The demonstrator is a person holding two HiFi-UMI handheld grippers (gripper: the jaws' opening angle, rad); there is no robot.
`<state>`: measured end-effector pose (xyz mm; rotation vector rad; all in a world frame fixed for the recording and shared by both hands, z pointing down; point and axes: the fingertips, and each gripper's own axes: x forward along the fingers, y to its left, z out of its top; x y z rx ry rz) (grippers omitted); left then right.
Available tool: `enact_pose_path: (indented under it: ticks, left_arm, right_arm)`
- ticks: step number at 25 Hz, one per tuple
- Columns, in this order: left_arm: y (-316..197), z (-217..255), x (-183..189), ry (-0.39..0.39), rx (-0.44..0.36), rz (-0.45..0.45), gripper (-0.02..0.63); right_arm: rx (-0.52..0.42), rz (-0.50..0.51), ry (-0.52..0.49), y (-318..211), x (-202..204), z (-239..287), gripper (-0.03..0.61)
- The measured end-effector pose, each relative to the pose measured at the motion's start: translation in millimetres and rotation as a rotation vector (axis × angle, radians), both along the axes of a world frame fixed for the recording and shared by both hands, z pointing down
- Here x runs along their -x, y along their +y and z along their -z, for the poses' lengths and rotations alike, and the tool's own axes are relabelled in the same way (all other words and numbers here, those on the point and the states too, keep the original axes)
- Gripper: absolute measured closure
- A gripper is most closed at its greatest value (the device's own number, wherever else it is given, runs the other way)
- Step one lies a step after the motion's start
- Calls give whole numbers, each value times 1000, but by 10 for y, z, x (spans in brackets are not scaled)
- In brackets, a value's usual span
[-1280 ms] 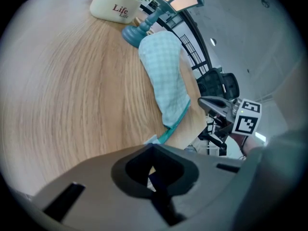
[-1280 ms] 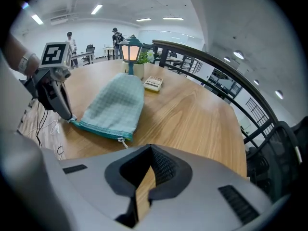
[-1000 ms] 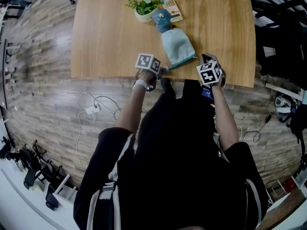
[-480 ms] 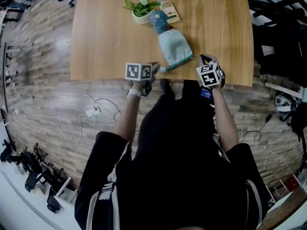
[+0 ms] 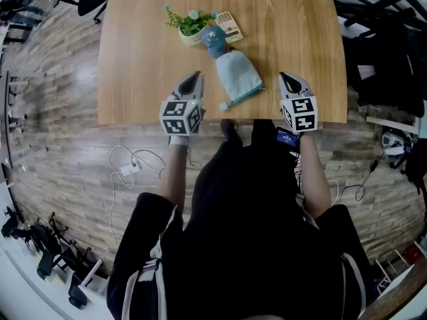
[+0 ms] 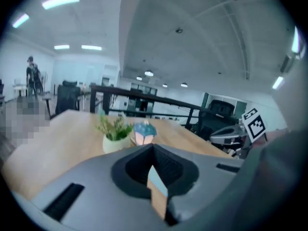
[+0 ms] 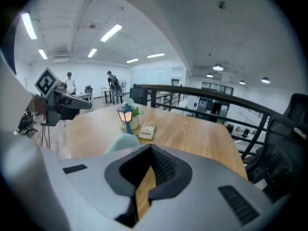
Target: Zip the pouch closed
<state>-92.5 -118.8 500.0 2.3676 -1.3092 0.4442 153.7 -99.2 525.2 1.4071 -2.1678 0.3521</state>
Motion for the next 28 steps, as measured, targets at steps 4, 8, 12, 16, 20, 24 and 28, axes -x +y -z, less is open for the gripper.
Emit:
enact_pose_path:
  ticks: [4,8,12,16,20,24,28]
  left_arm:
    - [-192,883,135,-39,-280,61,615]
    - [-210,1713,191,-84,-502,99,615]
    - [-159,2273,255,-125,-641,131,615]
    - [-132,2476,300,-136,-683,151,615]
    - [-113,2501,274,-130,-683,134,615]
    - [-134,2523,272,-128,-682,134,615]
    - [-125,2549,251,-116,-678,124,615]
  right_arm:
    - [-226,-19,-67,-102,-24,944,566]
    - [-490,-22,-90,-45,-59,1931,566]
    - [-621,-23,-148,32,-76,2625,566]
    - [-633,-41,-146,5,-121,2717,566]
    - [-629,-59,-159,-2,-116,2680,566]
    - [-626,-60,-163,-18,-119,2679,566]
    - [-625,-56,-142,-21,-114,2677,566]
